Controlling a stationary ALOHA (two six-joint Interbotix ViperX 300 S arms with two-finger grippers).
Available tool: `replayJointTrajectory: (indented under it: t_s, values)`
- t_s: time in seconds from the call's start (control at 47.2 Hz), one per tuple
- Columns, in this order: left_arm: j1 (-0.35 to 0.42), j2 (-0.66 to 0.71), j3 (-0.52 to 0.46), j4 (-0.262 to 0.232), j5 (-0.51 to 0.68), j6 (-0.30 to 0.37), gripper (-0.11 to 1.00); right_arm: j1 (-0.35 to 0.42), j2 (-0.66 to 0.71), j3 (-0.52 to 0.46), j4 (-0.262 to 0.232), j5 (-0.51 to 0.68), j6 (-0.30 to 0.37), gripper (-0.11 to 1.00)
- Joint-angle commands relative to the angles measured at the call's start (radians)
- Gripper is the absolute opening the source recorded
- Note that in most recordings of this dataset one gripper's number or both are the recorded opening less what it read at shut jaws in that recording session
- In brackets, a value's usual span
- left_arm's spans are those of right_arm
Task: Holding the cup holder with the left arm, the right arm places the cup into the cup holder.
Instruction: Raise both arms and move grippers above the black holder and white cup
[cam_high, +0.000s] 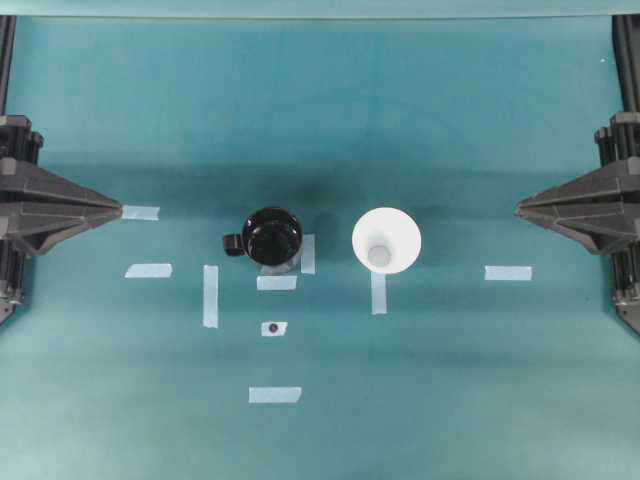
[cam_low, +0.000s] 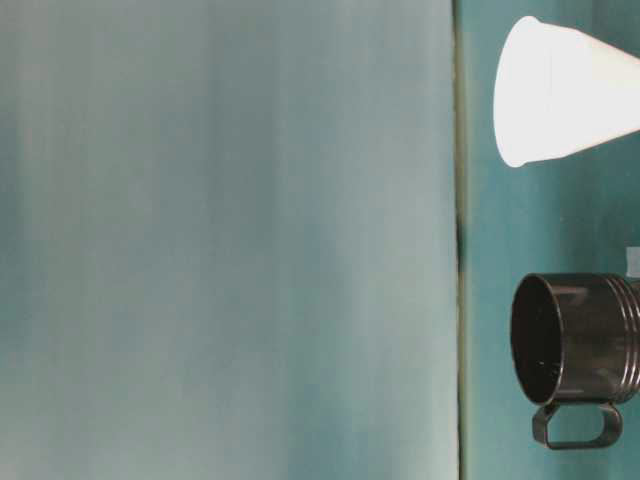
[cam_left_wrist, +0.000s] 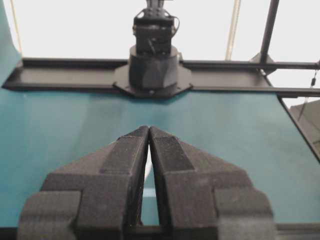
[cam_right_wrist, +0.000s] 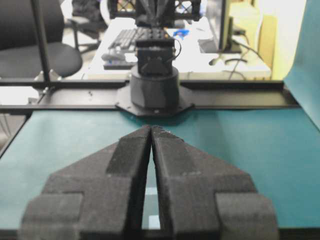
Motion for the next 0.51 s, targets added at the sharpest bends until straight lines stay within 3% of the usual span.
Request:
replayJointTrajectory:
  t_s: [0.0,0.064,0.148,0.339,0.488]
  values:
    - [-0.008,0.043,0.015,0.006,-0.005,-0.044,0.16,-0.003,0.008,0.008,0.003,-0.008,0.003,0.16]
    - [-0.006,0.066,0.012,0.006,-0.006,-0.071,0.12,-0.003,0.000,0.031,0.043,-0.012,0.017,0.19]
    - [-0.006,0.097,0.000,0.011,-0.009,-0.081,0.03,-0.003,-0.015,0.054,0.086,-0.014,0.057,0.09]
    - [0.005,0.161,-0.025,0.014,0.005,-0.077,0.03,-0.032,-0.049,0.064,0.091,0.014,0.117,0.04]
    - [0.006,0.219,-0.061,0.014,0.078,-0.083,0.03,-0.077,-0.037,0.025,0.098,0.172,0.153,0.04]
